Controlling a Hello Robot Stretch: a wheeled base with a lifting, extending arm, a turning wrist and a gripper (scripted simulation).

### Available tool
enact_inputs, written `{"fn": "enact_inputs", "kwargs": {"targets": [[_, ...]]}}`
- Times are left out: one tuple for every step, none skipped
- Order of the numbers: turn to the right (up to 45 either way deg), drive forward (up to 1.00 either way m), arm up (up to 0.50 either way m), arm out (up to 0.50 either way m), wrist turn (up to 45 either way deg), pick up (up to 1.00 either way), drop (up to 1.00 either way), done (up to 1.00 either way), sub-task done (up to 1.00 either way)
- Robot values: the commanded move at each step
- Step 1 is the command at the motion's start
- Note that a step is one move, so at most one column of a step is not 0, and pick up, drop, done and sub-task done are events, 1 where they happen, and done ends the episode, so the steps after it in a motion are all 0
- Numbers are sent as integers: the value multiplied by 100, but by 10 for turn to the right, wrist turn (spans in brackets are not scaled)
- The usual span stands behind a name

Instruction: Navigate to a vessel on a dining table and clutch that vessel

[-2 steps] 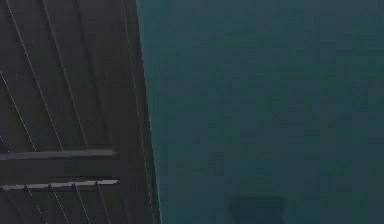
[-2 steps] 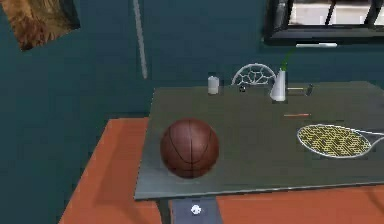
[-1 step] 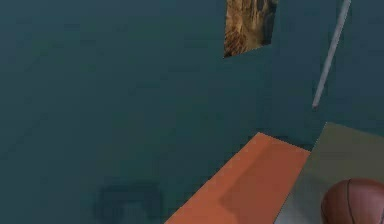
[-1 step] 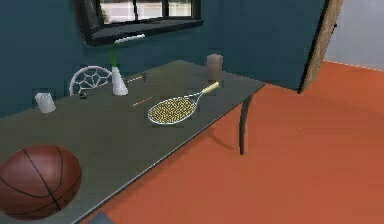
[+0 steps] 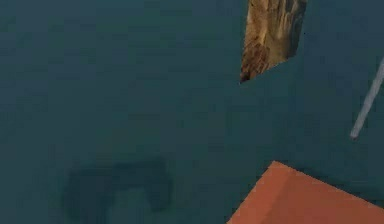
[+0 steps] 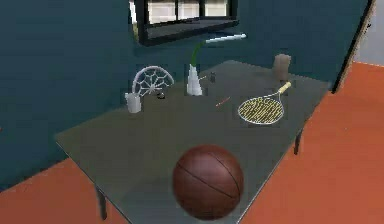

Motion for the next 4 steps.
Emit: {"fn": "enact_inputs", "kwargs": {"targets": [[390, 0, 0, 0, 0, 0, 0, 0, 0], [0, 100, 0, 0, 0, 0, 0, 0, 0], [90, 0, 0, 0, 0, 0, 0, 0, 0], [0, 20, 0, 0, 0, 0, 0, 0, 0]]}}
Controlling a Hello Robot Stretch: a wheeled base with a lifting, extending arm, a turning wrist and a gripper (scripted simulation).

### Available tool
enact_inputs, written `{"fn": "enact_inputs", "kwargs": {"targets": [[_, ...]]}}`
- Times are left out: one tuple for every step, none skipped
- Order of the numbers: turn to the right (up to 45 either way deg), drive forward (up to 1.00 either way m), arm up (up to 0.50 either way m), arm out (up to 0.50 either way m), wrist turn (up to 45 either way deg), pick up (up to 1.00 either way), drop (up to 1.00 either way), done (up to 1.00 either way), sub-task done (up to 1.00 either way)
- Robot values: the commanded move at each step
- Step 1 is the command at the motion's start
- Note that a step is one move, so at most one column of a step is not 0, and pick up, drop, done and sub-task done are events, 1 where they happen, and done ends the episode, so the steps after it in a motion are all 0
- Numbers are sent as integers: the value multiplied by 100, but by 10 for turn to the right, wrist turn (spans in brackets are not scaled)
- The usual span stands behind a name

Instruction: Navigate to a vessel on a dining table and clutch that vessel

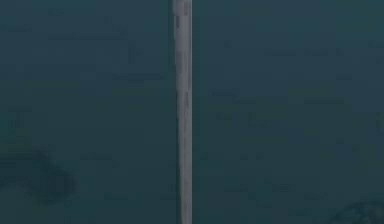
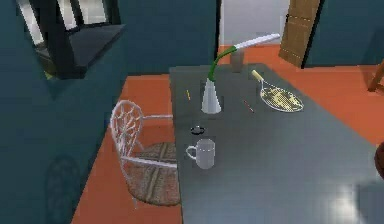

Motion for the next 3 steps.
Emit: {"fn": "enact_inputs", "kwargs": {"targets": [[-30, 0, 0, 0, 0, 0, 0, 0, 0], [0, 25, 0, 0, 0, 0, 0, 0, 0], [450, 0, 0, 0, 0, 0, 0, 0, 0]]}}
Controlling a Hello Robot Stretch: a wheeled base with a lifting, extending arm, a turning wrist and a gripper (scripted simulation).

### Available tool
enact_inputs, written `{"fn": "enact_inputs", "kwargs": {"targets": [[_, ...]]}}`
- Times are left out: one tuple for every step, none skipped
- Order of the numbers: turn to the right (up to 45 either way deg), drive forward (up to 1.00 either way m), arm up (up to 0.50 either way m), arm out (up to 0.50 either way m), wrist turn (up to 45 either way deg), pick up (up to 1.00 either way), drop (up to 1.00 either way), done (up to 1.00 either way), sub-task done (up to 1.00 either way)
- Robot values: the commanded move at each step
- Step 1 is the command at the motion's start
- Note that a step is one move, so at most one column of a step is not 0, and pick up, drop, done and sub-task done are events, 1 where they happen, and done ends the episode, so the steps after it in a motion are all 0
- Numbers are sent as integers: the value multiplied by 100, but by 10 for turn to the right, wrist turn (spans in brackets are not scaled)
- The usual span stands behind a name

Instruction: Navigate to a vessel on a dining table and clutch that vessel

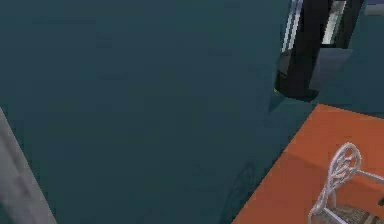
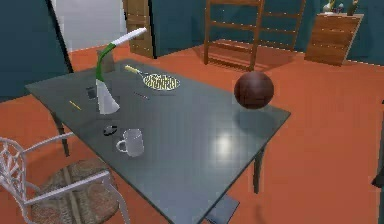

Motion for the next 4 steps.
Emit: {"fn": "enact_inputs", "kwargs": {"targets": [[270, 0, 0, 0, 0, 0, 0, 0, 0], [0, 80, 0, 0, 0, 0, 0, 0, 0], [150, 0, 0, 0, 0, 0, 0, 0, 0], [0, 0, 50, 0, 0, 0, 0, 0, 0]]}}
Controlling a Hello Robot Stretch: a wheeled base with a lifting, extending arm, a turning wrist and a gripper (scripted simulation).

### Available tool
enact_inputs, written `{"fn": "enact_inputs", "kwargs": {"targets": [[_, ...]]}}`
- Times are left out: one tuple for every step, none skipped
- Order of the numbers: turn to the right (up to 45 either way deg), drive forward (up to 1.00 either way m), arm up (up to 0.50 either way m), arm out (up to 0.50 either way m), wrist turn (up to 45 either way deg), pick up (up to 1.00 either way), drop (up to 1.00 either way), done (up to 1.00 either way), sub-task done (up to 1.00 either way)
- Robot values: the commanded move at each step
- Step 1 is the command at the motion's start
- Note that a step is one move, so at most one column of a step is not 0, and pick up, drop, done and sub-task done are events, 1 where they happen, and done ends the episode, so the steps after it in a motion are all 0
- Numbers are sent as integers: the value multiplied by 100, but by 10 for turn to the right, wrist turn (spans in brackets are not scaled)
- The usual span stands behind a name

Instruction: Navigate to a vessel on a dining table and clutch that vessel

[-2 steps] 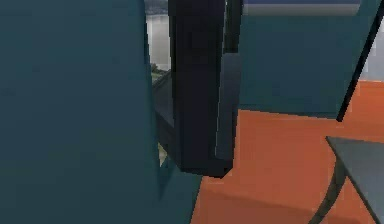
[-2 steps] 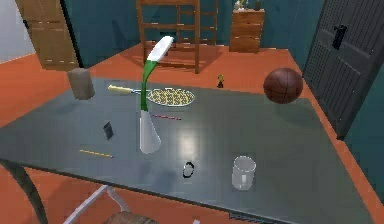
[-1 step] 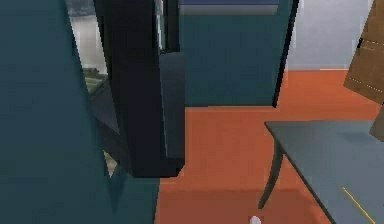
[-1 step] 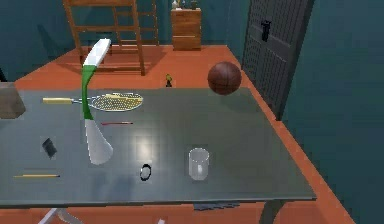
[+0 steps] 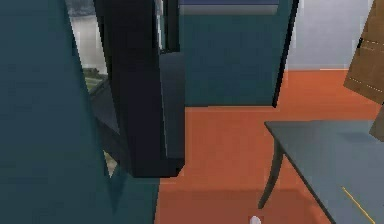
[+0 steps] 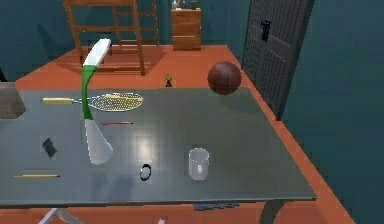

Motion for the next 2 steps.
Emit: {"fn": "enact_inputs", "kwargs": {"targets": [[0, 0, 38, 0, 0, 0, 0, 0, 0], [0, 0, 0, 24, 0, 0, 0, 0, 0]]}}
